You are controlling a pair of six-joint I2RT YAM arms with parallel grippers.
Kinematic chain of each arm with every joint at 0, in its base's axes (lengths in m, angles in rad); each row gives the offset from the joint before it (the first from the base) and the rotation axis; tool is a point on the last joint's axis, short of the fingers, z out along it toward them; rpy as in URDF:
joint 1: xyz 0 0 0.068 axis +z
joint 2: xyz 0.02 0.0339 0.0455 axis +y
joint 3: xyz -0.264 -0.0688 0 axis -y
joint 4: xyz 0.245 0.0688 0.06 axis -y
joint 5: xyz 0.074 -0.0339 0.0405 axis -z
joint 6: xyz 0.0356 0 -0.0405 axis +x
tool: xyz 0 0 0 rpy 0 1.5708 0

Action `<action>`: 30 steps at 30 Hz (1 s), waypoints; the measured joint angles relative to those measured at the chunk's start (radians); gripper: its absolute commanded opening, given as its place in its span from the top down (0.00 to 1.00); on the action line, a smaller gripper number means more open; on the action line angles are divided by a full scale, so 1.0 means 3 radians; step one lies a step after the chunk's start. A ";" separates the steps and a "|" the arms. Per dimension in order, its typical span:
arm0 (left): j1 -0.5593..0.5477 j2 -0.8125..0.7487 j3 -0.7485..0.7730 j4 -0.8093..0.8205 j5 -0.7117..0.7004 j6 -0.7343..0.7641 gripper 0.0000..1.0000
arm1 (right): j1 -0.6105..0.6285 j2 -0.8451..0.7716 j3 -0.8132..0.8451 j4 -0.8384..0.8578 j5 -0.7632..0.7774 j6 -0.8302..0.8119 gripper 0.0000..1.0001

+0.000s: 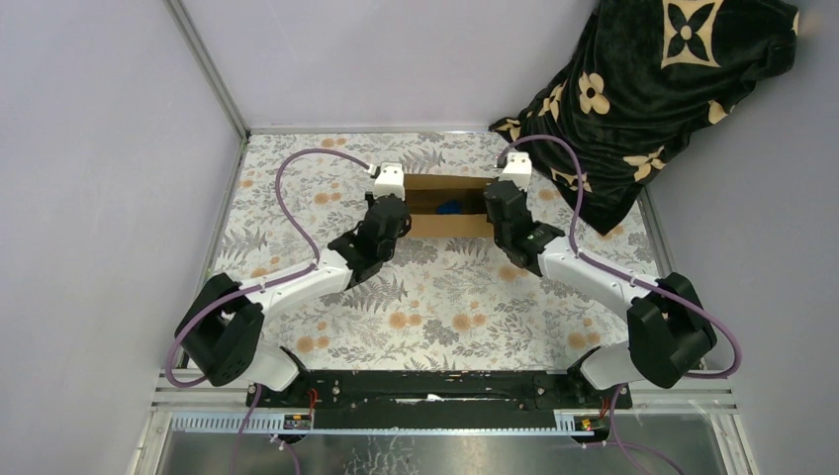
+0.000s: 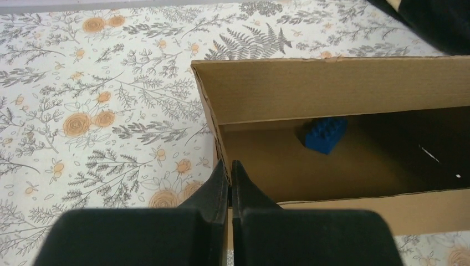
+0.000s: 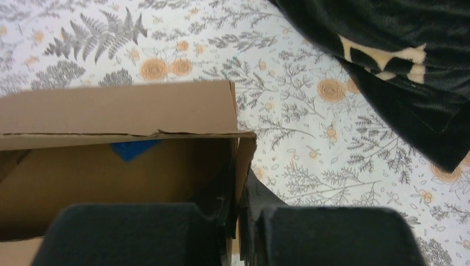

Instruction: Fold the paper box

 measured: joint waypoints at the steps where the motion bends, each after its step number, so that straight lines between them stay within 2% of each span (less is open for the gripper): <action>1: -0.0017 -0.0011 -0.0033 -0.0006 -0.0022 -0.0001 1.00 | 0.0027 -0.0013 -0.0036 -0.0018 0.0006 0.0000 1.00; 9: -0.0168 -0.0169 -0.0267 -0.0027 -0.0121 -0.0020 1.00 | 0.0248 -0.0299 -0.0340 -0.0135 0.0072 -0.0017 1.00; 14: -0.0270 -0.0200 -0.0389 -0.0022 -0.0167 -0.0072 1.00 | 0.0310 -0.0440 -0.0540 -0.0142 0.0075 -0.0014 0.96; 18: -0.0365 -0.0169 -0.0506 -0.0019 -0.0193 -0.0144 1.00 | 0.0322 -0.0450 -0.0696 -0.0137 0.0070 0.0003 0.86; 24: -0.0487 -0.0055 -0.0636 0.0006 -0.0178 -0.0254 1.00 | 0.0367 -0.0458 -0.0912 -0.0137 -0.0093 0.0050 0.56; 26: -0.0509 -0.0043 -0.0655 0.0014 -0.0173 -0.0284 1.00 | 0.0388 -0.0502 -0.0966 -0.0140 -0.0198 0.0048 0.41; 27: -0.0515 -0.0043 -0.0660 0.0018 -0.0168 -0.0292 1.00 | 0.0398 -0.0553 -0.0997 -0.0142 -0.0259 0.0046 0.27; 30: -0.0544 -0.0043 -0.0676 0.0056 -0.0151 -0.0313 1.00 | 0.0413 -0.0795 -0.1076 -0.0167 -0.0495 0.0006 0.14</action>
